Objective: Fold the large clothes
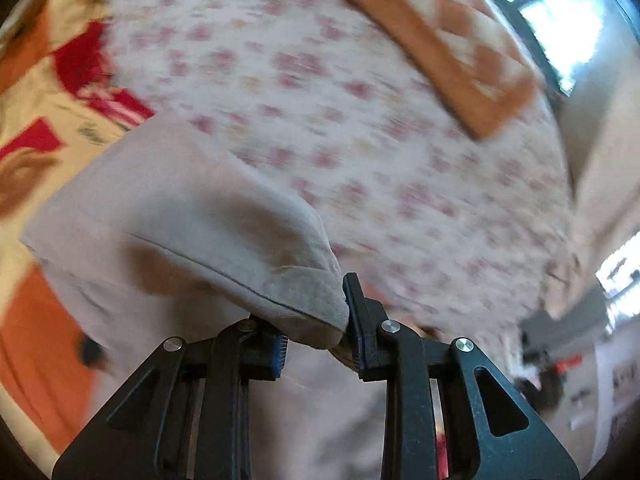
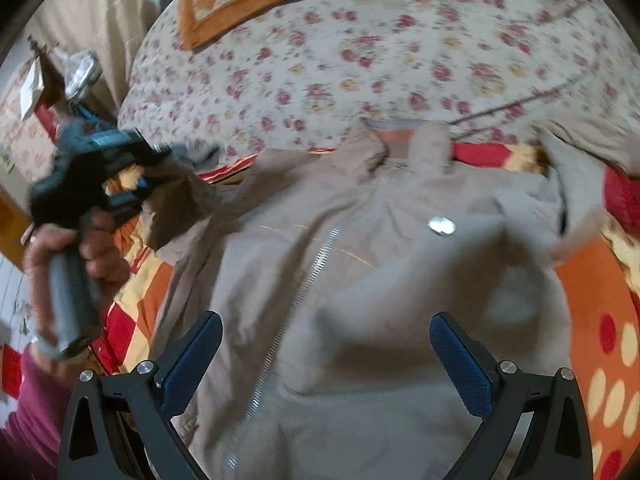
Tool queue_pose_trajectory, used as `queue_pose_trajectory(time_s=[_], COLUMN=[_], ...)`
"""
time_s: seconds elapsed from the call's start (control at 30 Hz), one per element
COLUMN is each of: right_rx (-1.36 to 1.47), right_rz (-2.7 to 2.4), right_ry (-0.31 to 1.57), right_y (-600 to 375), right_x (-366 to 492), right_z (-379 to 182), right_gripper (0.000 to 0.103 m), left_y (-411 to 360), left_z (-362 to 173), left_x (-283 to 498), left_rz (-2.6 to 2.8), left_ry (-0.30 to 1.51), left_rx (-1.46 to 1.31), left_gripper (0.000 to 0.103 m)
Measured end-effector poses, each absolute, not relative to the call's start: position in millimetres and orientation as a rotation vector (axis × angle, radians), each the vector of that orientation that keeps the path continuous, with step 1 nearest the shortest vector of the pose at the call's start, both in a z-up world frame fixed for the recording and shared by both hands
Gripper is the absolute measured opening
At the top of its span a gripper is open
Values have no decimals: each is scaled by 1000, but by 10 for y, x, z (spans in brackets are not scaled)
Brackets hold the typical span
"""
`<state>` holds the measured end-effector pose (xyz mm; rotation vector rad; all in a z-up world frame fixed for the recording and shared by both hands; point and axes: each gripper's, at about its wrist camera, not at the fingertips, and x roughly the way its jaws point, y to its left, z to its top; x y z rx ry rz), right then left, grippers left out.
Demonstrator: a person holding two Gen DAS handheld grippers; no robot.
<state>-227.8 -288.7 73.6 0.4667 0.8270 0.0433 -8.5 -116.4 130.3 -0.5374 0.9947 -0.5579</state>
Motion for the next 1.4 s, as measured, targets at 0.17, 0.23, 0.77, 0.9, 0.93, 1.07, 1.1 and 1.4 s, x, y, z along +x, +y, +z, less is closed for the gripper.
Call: queue_pose_trajectory(time_s=[0.17,0.23,0.77,0.9,0.93,1.07,1.1,1.4], right_rx=[485,503,570,494,472,434,437,405], right_rz=[-30,-53,-102,-96,-103,-104,-110,-299], right_ry=[845,848,821,776,775,819,837,1028], right_y=[-3074,-3164,-3441,-3342,-3329,-3352,-3397,-3945], right_x=[-2535,-2645,-2937,-2749,-2676,-2285,-2188,-2152], right_z=[625,585,580,736,747,651,592,-67], right_gripper=[103,103,103,103,103,97,96,89], left_y=[-1932,-2178,-2461,-1962,-1862,-1353,-1275,-908], left_z=[1338,1219,792,1010,1014,909,850,340], left_x=[-486,-592,-913,-962,-962,-948,-944,-1120], left_rz=[-708,-739,-895,-821,-789,-660,-642,-632], left_ry=[1055,1091,1229,1132,1116,1091,1106,1156], left_rx=[-472,-451,-194,-117,-103,-67,-64,-75], left_gripper=[24,24,72,72,72,72,72,72])
